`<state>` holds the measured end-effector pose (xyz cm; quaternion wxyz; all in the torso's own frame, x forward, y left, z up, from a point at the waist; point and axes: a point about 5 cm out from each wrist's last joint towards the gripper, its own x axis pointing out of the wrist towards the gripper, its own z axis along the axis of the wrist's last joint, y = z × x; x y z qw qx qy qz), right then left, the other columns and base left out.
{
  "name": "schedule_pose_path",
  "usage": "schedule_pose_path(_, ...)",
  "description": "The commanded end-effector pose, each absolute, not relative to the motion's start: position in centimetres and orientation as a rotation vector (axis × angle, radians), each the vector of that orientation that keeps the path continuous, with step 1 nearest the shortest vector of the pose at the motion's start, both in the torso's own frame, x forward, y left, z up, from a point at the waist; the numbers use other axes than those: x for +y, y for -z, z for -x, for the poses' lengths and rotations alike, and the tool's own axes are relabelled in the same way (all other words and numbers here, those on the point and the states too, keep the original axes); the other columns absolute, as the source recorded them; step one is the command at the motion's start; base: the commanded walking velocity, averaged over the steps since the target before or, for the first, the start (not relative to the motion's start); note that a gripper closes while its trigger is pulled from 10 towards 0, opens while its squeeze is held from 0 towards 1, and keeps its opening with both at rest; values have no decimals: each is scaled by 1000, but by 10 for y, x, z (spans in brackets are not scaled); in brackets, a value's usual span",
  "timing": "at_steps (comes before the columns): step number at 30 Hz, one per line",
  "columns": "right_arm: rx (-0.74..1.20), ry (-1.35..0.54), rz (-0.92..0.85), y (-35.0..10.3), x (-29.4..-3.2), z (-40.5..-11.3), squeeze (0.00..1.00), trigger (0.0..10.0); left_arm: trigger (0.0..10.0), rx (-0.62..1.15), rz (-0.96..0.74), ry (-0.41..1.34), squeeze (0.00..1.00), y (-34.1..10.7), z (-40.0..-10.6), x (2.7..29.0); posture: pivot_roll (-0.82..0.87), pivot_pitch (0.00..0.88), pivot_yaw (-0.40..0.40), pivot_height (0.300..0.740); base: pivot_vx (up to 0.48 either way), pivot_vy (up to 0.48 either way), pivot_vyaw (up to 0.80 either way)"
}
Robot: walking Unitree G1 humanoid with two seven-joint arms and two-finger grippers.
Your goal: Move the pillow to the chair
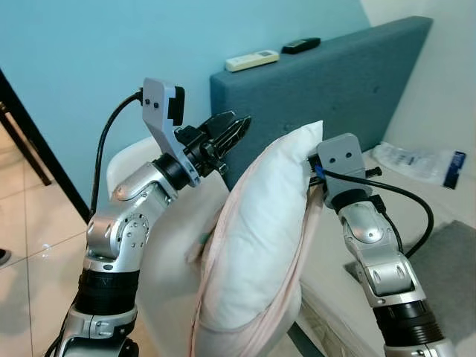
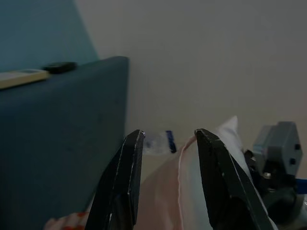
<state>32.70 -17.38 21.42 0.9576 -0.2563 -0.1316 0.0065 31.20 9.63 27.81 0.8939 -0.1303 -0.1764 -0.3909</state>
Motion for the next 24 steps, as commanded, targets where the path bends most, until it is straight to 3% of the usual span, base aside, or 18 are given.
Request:
schedule_pose_path(1, -317, -20, 546, -222, -170, -327, 0, 0, 10000, -359, 261, 827, 0, -277, -309, 98, -55, 15, 48, 740, 0, 0, 0)
schedule_pose_path(10, -481, -14, 501, -279, -166, -325, 0, 0, 10000, -355, 270, 851, 0, -277, -305, 95, -54, 19, 44, 740, 0, 0, 0)
schedule_pose_path(23, -316, -167, 522, -254, -155, -344, 0, 0, 10000, -316, 265, 901, 0, -265, -298, 82, -37, 13, 26, 740, 0, 0, 0)
schedule_pose_path(24, -321, -178, 450, -257, -154, -343, 0, 0, 10000, -310, 262, 895, 0, -263, -298, 81, -38, 15, 26, 740, 0, 0, 0)
